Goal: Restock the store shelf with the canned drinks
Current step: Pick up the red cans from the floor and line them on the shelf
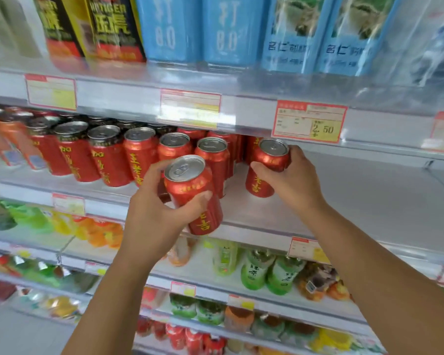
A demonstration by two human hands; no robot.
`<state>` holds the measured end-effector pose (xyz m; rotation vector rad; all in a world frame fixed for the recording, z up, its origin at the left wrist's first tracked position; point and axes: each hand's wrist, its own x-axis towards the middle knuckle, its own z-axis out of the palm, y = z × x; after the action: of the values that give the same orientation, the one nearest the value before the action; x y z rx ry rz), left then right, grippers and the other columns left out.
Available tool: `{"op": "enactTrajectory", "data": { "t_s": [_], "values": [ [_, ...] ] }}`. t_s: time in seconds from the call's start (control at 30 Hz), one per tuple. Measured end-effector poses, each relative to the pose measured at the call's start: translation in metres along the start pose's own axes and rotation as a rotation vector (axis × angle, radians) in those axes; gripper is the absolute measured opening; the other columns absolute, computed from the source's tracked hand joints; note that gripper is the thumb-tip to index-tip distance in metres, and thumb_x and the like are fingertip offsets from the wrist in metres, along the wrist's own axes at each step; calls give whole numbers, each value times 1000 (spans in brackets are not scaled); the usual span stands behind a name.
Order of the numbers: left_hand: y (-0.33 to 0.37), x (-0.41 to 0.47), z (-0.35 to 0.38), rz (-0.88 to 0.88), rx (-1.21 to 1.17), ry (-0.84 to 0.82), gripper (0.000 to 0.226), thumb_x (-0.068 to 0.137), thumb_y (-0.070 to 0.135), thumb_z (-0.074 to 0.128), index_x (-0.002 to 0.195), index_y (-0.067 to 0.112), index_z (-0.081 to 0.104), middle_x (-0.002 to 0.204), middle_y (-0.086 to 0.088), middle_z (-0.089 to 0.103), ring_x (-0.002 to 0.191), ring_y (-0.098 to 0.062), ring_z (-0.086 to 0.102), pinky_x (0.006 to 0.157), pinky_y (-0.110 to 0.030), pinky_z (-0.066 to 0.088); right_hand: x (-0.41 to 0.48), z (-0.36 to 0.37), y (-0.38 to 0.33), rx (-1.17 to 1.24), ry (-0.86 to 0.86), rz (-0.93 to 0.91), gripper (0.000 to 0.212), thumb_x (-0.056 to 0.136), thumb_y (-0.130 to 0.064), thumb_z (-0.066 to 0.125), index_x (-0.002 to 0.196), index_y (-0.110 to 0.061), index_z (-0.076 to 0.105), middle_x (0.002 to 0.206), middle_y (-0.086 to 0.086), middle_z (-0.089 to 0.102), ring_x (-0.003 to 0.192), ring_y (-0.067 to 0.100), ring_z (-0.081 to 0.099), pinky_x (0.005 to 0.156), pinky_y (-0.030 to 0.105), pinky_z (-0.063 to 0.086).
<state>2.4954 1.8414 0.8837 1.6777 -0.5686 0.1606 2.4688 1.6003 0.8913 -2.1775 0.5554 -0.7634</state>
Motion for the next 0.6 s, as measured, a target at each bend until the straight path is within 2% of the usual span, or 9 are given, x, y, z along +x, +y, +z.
{"op": "enactTrajectory", "data": {
  "t_s": [0.13, 0.2, 0.3, 0.37, 0.6],
  "values": [
    [-1, 10, -7, 5, 37, -2, 54, 65, 39, 86, 111, 39, 57, 98, 23, 69, 90, -1, 67, 75, -13, 50, 15, 17, 3, 74, -33, -8, 73, 72, -55, 75, 133, -31, 42, 126, -11, 57, 115, 11, 54, 93, 27, 39],
    [-1, 12, -6, 5, 29, -6, 51, 67, 37, 82, 112, 38, 57, 97, 22, 70, 89, -1, 67, 74, -12, 49, 16, 17, 8, 115, -99, 17, 79, 72, -45, 79, 136, -28, 37, 122, -12, 54, 112, 9, 53, 94, 28, 40],
    [1, 13, -2, 12, 8, -29, 49, 67, 35, 79, 110, 39, 57, 99, 21, 70, 90, -1, 67, 75, -12, 49, 16, 16, 18, 98, -127, 6, 74, 74, -27, 81, 132, -21, 36, 118, -8, 53, 107, 13, 57, 87, 26, 41],
    [2, 13, 2, 28, 1, -44, 49, 68, 33, 80, 112, 36, 58, 100, 19, 70, 91, -2, 67, 78, -15, 50, 18, 18, 20, 72, -112, -12, 75, 74, -28, 82, 132, -19, 36, 122, -3, 55, 106, 14, 57, 87, 27, 42],
    [5, 8, 8, 42, -6, -77, 52, 69, 31, 82, 115, 30, 58, 100, 15, 71, 92, -5, 67, 80, -18, 51, 25, 31, 24, 57, -128, -23, 83, 76, -38, 78, 144, -24, 32, 134, 5, 53, 120, 23, 54, 103, 41, 44]
  ]
}}
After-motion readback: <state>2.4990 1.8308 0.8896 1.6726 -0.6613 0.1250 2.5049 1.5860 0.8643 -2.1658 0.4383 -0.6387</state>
